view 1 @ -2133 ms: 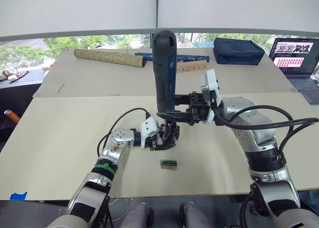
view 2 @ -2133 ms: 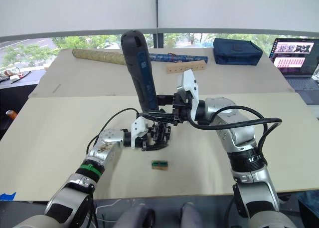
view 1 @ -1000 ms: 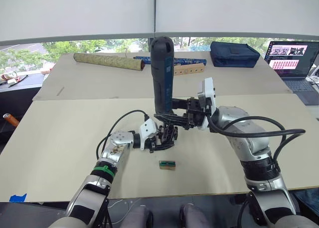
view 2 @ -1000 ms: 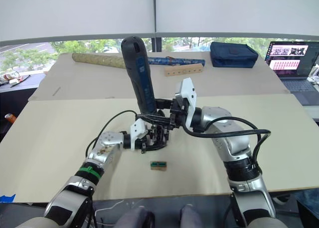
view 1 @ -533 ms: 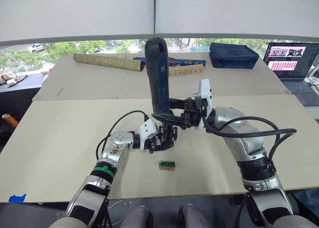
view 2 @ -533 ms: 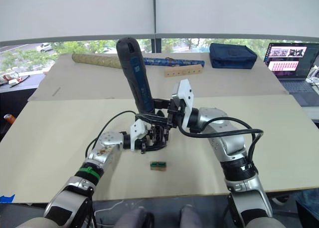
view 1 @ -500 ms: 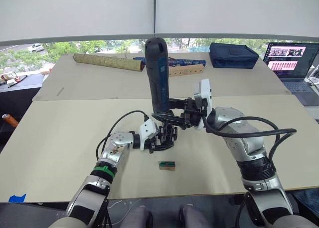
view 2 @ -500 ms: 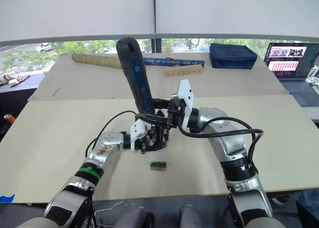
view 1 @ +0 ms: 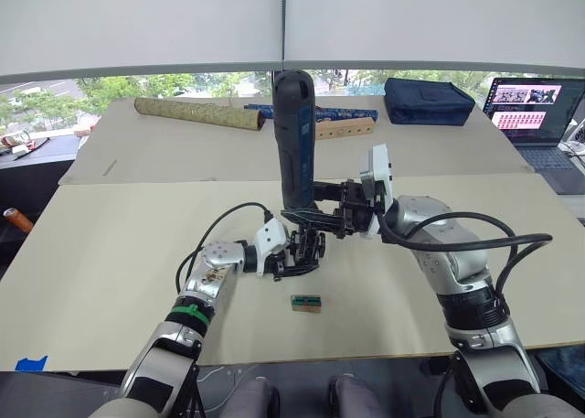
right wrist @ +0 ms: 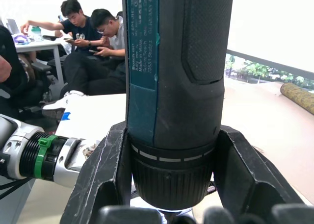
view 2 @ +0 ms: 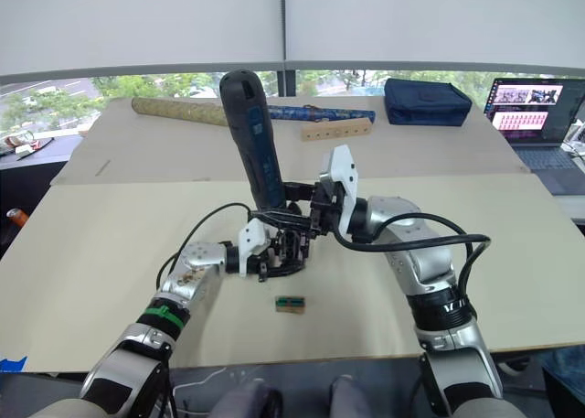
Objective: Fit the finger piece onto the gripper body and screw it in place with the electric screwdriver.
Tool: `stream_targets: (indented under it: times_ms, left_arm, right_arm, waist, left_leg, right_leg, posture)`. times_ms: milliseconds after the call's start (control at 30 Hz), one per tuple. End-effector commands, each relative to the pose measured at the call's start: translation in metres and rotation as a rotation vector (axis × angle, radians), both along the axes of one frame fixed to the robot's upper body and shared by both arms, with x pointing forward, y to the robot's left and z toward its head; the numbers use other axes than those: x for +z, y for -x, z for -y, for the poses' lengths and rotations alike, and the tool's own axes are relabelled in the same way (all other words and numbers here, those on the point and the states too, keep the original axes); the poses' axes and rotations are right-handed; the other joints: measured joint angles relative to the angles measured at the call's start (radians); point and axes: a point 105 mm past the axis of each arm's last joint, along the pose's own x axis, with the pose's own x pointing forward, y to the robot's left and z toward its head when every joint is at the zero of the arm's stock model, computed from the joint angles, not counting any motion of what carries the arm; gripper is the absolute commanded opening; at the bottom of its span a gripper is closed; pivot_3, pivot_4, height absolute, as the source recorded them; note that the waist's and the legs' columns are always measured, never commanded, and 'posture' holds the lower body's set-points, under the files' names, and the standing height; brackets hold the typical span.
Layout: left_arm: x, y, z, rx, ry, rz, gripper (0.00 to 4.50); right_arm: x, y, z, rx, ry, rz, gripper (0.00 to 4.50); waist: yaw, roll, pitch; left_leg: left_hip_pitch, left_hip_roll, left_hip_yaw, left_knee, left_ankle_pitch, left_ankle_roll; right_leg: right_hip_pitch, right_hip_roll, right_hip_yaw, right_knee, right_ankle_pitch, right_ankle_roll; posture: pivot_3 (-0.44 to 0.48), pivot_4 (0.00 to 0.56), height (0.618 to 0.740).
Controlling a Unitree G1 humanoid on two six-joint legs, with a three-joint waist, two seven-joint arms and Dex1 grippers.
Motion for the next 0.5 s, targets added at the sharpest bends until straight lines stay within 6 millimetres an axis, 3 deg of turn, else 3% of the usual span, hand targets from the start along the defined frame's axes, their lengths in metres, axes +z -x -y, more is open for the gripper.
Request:
stream_targets:
  times_ms: [33, 267, 500]
  left_arm:
    - [-0.003, 0.001, -0.005, 0.007, -0.009, -0.019, 2.36]
    - [-0.009, 0.0, -0.008, 0.029, -0.043, -0.031, 2.36]
    - [-0.015, -0.002, -0.012, 0.057, -0.074, -0.047, 2.36]
  right_arm:
    - [0.019, 0.005, 0.001, 0.036, -0.022, 0.042, 1.9]
    - [0.055, 0.014, 0.003, 0.104, -0.096, 0.13, 1.9]
    - [0.067, 0.021, 0.01, 0.161, -0.126, 0.155, 1.9]
  waist:
    - [0.0, 0.0, 0.0]
    - [0.0, 0.0, 0.0]
    - [0.0, 0.0, 0.0]
  left_leg:
    - [-0.001, 0.0, 0.0, 0.0, 0.0, 0.0]
    - [-0.011, -0.001, 0.0, 0.001, 0.005, -0.008]
    - [-0.012, -0.001, 0.0, 0.001, 0.004, -0.007]
  right_leg:
    - [-0.001, 0.0, 0.0, 0.0, 0.0, 0.0]
    - [-0.011, -0.001, 0.0, 0.002, 0.0, 0.0]
    - [-0.012, -0.001, 0.0, 0.002, 0.0, 0.0]
  posture:
    - [0.0, 0.15, 0.74]
    - [0.0, 0.15, 0.74]
    - [0.0, 0.15, 0.74]
